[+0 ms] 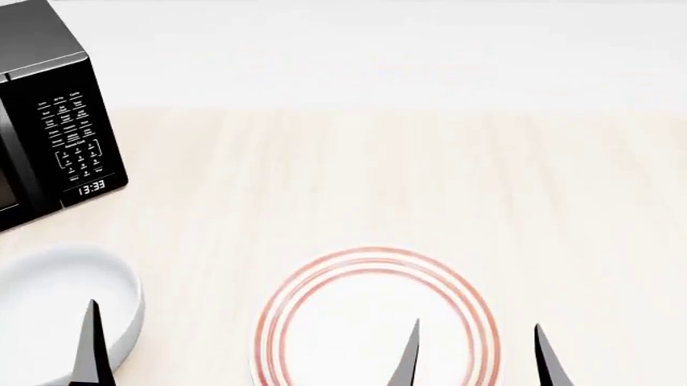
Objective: Pick up the white bowl and put it on the plate.
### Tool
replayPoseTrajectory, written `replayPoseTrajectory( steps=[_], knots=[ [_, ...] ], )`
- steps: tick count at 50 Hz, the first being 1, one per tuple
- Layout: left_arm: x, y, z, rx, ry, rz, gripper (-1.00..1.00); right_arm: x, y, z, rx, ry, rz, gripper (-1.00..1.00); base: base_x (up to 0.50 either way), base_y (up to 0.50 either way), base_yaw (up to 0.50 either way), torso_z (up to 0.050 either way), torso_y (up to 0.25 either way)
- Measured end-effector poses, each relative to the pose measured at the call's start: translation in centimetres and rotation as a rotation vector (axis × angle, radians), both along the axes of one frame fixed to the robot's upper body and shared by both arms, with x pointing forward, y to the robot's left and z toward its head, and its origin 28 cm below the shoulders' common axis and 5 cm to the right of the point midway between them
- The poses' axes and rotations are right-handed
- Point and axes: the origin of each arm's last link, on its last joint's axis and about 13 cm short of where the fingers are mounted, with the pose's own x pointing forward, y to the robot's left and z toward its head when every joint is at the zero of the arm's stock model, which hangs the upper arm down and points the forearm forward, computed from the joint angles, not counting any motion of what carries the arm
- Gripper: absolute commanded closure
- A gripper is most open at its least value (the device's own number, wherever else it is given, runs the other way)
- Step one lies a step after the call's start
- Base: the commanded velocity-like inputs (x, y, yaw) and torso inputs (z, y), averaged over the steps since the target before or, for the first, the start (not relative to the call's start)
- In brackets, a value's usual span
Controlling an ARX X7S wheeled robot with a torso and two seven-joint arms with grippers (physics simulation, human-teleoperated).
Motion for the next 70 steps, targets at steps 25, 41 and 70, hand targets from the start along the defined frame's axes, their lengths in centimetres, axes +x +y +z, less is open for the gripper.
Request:
replayPoseTrajectory(
  steps=[25,41,70],
  knots=[
    [-0.6,0.5,3.0,0.044,0.031,0.046,-1.0,0.0,0.1,-0.3,-0.002,0.006,0.003,-1.0,0.0,0.0,0.0,0.0,0.0],
    [-0.5,1.7,7.4,0.098,-0.011,0.03,-1.0,0.1,0.0,-0.7,-0.001,0.018,0.003,-1.0,0.0,0.0,0.0,0.0,0.0],
    [2.2,6.9,13.3,0.095,0.151,0.212,-1.0,0.2,0.0,-1.1,-0.005,0.032,0.002,-1.0,0.0,0.0,0.0,0.0,0.0]
  ],
)
